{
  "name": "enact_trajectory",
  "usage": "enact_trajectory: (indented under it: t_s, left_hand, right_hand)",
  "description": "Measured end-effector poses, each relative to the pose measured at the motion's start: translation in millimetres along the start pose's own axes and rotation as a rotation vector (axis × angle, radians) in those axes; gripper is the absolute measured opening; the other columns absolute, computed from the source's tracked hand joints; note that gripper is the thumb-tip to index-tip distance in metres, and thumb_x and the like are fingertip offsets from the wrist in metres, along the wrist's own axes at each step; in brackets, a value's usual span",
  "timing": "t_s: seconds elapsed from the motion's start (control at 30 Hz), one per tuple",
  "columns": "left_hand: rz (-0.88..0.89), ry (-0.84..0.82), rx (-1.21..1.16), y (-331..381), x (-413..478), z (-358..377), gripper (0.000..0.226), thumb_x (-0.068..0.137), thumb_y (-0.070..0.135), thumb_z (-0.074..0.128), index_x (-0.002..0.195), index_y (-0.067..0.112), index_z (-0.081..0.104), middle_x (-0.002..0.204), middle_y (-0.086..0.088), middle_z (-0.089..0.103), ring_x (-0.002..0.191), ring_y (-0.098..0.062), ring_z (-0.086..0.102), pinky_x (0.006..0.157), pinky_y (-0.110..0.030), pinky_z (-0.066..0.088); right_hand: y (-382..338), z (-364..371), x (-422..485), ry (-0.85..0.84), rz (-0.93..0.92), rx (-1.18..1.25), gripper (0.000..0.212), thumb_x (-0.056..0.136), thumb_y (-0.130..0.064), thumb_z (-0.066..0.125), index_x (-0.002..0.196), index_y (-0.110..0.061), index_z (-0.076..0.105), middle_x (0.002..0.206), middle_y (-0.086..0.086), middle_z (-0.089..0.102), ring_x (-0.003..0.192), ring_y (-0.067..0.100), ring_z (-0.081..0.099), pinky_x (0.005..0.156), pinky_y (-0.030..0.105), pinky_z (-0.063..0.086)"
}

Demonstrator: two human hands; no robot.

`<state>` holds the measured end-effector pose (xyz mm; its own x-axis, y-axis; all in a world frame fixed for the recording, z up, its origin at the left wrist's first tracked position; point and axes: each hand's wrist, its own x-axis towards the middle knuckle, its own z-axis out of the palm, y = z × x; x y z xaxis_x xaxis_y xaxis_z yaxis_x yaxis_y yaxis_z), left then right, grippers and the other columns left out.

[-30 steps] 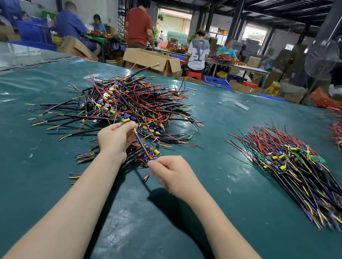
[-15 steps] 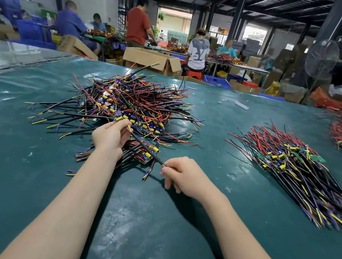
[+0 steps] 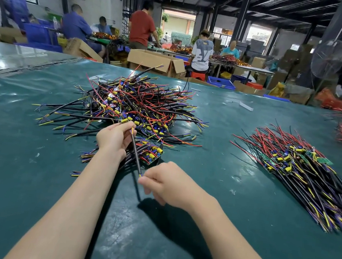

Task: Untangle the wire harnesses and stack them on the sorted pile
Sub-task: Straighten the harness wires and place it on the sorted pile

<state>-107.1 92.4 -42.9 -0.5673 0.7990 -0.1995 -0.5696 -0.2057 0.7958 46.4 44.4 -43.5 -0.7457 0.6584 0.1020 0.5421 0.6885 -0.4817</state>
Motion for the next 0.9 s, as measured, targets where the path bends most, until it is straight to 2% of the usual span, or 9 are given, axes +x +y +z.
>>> enact_trajectory:
  t_s: [0.13,0.4,0.5,0.57,0.67,0.73,0.83,0.87,0.9]
  left_hand:
    - [0.004,0.043,-0.022,5.2,2.7,-7.7,0.014,0.081,-0.006,0.063,0.069,0.001,0.06,0.041,0.002,0.06,0.036,-0.004,0.056,0.043,-0.013,0.048]
    - [0.002,0.043,0.008,6.5,5.1,-4.9,0.012,0.08,-0.007,0.064,0.07,0.0,0.06,0.041,0.002,0.06,0.037,-0.004,0.057,0.045,-0.013,0.05]
    - [0.015,0.007,0.064,1.7,3.3,-3.6,0.005,0.081,-0.008,0.062,0.081,-0.003,0.06,0.041,0.002,0.06,0.037,-0.004,0.057,0.044,-0.012,0.048]
    - [0.035,-0.005,0.1,-0.6,1.7,-2.7,0.015,0.08,-0.009,0.062,0.094,-0.006,0.058,0.044,0.0,0.062,0.037,-0.004,0.057,0.043,-0.012,0.048]
    - [0.061,0.006,0.135,-1.3,1.2,-4.5,0.026,0.079,-0.009,0.063,0.104,-0.01,0.057,0.066,-0.01,0.062,0.037,-0.004,0.058,0.043,-0.012,0.048]
    - [0.081,0.007,0.159,-2.7,1.0,-6.1,0.028,0.079,-0.009,0.064,0.106,-0.01,0.057,0.07,-0.012,0.061,0.039,-0.006,0.058,0.043,-0.013,0.048]
    - [0.07,-0.008,0.153,-2.1,2.2,-7.4,0.01,0.081,-0.008,0.063,0.091,-0.006,0.06,0.059,-0.007,0.064,0.04,-0.006,0.059,0.042,-0.012,0.047]
    - [0.052,-0.022,0.14,-0.2,2.4,-6.9,0.005,0.082,-0.007,0.062,0.083,-0.003,0.059,0.052,-0.003,0.064,0.039,-0.004,0.058,0.041,-0.012,0.047]
    - [0.041,-0.037,0.134,1.7,3.2,-7.1,0.009,0.082,-0.006,0.062,0.077,0.0,0.059,0.046,0.0,0.063,0.038,-0.003,0.058,0.041,-0.012,0.047]
  right_hand:
    - [8.8,0.9,-4.1,0.001,0.122,0.116,0.048,0.094,-0.032,0.049,0.048,-0.021,0.046,0.034,-0.004,0.044,0.034,0.004,0.046,0.061,0.021,0.042]
    - [-8.1,-3.5,1.8,-0.201,0.119,0.057,0.04,0.097,-0.023,0.042,0.057,-0.021,0.042,0.049,-0.004,0.044,0.046,0.005,0.041,0.05,0.01,0.031]
    - [-10.5,-6.4,-0.7,-0.256,0.128,0.102,0.042,0.099,-0.023,0.04,0.057,-0.019,0.041,0.051,-0.003,0.042,0.047,0.007,0.038,0.046,0.01,0.03]
    - [-15.2,-4.0,-1.8,-0.297,0.111,0.145,0.043,0.099,-0.022,0.039,0.057,-0.018,0.04,0.051,-0.001,0.04,0.045,0.009,0.036,0.045,0.011,0.029]
    - [-19.7,3.5,-0.2,-0.343,0.099,0.29,0.045,0.099,-0.021,0.038,0.055,-0.017,0.038,0.045,-0.002,0.035,0.038,0.009,0.029,0.043,0.02,0.028]
    - [-19.1,8.0,-1.6,-0.41,0.114,0.442,0.043,0.1,-0.019,0.037,0.057,-0.015,0.04,0.037,-0.009,0.03,0.034,0.007,0.023,0.038,0.02,0.022]
    - [-13.0,11.4,-4.6,-0.62,0.083,0.571,0.034,0.098,-0.018,0.041,0.071,-0.003,0.055,0.033,-0.008,0.028,0.031,0.003,0.019,0.035,0.015,0.014]
    - [-9.3,7.1,-5.7,-0.665,0.062,0.579,0.032,0.094,-0.02,0.046,0.079,0.005,0.06,0.035,-0.005,0.032,0.032,0.003,0.02,0.035,0.014,0.014]
    - [-3.1,-0.5,-7.2,-0.685,0.044,0.591,0.034,0.089,-0.023,0.051,0.084,0.009,0.063,0.039,0.008,0.036,0.032,0.004,0.022,0.035,0.013,0.014]
